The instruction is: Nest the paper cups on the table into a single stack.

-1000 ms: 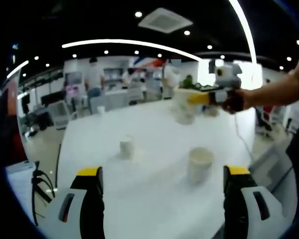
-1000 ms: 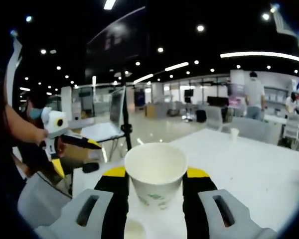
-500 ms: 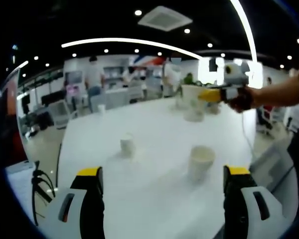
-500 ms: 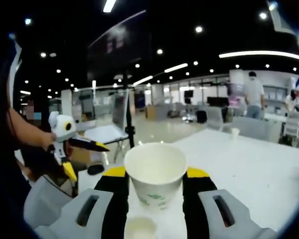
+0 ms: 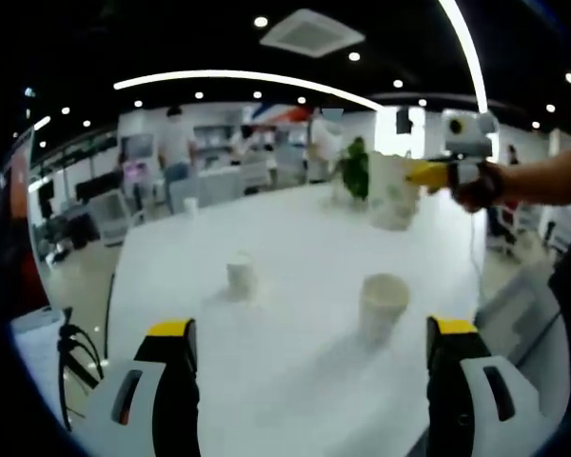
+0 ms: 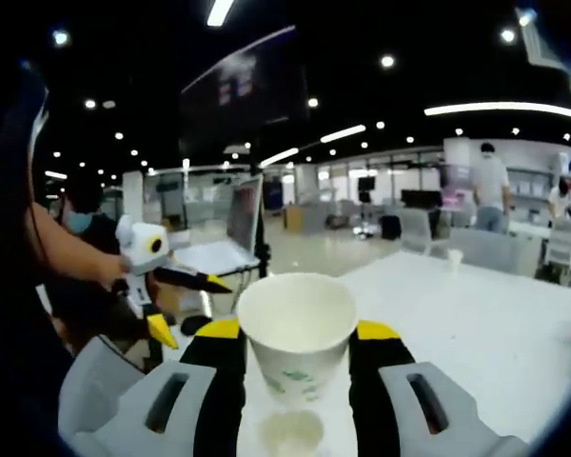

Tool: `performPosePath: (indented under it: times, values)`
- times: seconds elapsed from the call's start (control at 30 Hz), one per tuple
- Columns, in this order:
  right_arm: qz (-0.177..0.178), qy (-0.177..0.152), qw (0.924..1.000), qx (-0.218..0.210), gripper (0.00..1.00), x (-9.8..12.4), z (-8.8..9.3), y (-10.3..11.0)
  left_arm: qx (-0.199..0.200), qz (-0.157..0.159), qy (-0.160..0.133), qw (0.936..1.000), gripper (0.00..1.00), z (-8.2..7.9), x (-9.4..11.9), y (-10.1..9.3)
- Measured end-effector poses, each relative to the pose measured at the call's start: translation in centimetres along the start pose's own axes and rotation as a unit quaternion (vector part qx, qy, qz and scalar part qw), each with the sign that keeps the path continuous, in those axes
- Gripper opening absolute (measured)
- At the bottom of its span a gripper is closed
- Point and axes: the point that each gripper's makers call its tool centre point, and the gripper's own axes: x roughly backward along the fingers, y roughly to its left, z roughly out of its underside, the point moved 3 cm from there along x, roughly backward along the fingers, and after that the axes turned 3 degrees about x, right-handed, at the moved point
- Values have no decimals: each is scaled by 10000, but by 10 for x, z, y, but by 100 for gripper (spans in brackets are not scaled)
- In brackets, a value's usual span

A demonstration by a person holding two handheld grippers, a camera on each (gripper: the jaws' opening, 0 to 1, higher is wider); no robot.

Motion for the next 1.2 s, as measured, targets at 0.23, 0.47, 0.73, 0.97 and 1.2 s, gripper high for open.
performPosePath:
  times: [0.23, 0.47, 0.73, 0.97, 1.2]
  values:
    - [24, -58, 10000, -37, 39, 4, -2, 3, 23, 9, -33, 10000, 98, 0, -1, 1]
    - [3, -44, 10000, -53, 39, 4, 1, 4, 29, 35, -58, 10000, 98, -1, -2, 1]
    - [-36, -121, 9999, 33, 38, 5, 9, 6, 35, 72, -36, 10000, 98, 0, -5, 0]
    - [-45, -178, 9998, -32, 38, 3, 14, 7, 32, 84, -28, 10000, 98, -1, -7, 1]
    - [-58, -179, 9998, -47, 38, 0, 26, 7, 73, 83, -36, 9999, 98, 1, -7, 0]
